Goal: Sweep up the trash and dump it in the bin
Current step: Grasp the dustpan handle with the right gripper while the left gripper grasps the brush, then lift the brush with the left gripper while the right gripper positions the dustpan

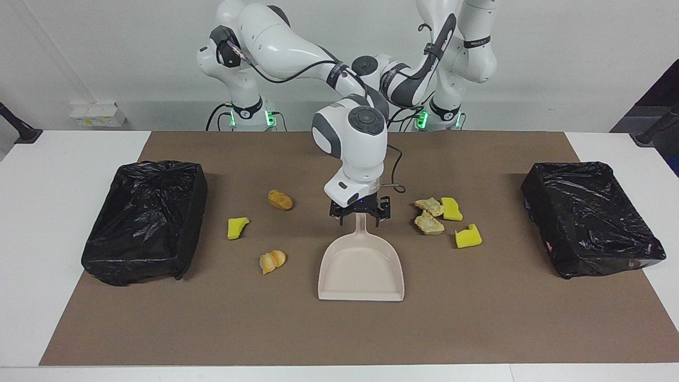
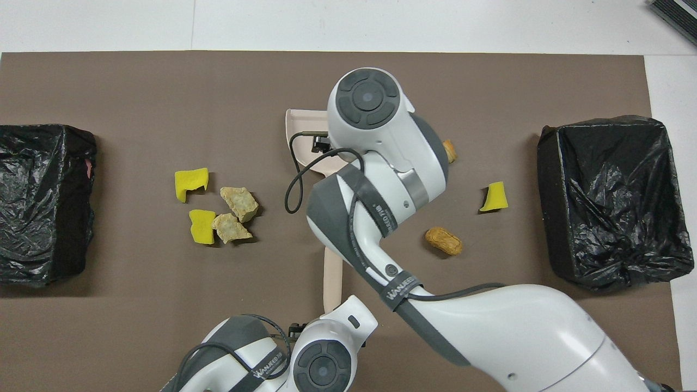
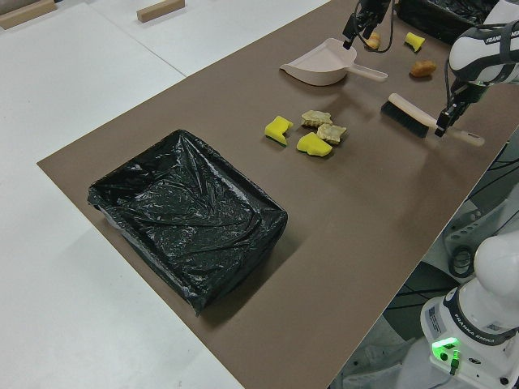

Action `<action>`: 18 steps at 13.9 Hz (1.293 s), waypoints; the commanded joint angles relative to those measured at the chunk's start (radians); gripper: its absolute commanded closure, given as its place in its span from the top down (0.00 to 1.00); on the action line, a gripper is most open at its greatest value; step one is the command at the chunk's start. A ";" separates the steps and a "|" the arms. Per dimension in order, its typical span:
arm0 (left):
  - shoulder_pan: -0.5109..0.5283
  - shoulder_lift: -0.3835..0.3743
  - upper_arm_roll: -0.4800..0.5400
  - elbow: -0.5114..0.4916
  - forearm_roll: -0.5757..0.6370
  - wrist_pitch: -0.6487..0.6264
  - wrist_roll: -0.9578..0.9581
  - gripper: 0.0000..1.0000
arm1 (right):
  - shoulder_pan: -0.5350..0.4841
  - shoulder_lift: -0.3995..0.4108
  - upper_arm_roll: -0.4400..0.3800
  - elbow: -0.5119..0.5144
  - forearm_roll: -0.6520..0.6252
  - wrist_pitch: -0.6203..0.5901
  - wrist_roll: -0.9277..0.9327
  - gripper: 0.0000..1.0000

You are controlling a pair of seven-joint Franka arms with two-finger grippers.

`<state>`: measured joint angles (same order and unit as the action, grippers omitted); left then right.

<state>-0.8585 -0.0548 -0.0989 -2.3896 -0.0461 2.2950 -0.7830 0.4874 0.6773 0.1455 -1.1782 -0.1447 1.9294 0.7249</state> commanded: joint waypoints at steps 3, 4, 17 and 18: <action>-0.014 -0.065 0.019 -0.031 -0.005 -0.158 0.033 0.00 | 0.022 0.031 0.000 -0.010 -0.018 0.014 0.028 1.00; -0.013 -0.079 0.019 -0.031 -0.005 -0.181 0.036 0.00 | 0.025 0.024 0.000 -0.015 -0.006 0.016 0.031 1.00; 0.235 -0.453 0.036 -0.022 -0.005 -0.735 0.421 0.00 | 0.014 -0.048 0.005 -0.198 -0.006 0.137 0.008 0.00; 0.289 -0.455 0.039 -0.017 -0.001 -0.758 0.448 0.00 | 0.017 -0.056 0.005 -0.199 -0.004 0.137 0.007 0.00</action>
<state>-0.6626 -0.4504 -0.0608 -2.3879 -0.0450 1.5857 -0.4052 0.5087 0.6610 0.1461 -1.3298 -0.1437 2.0370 0.7268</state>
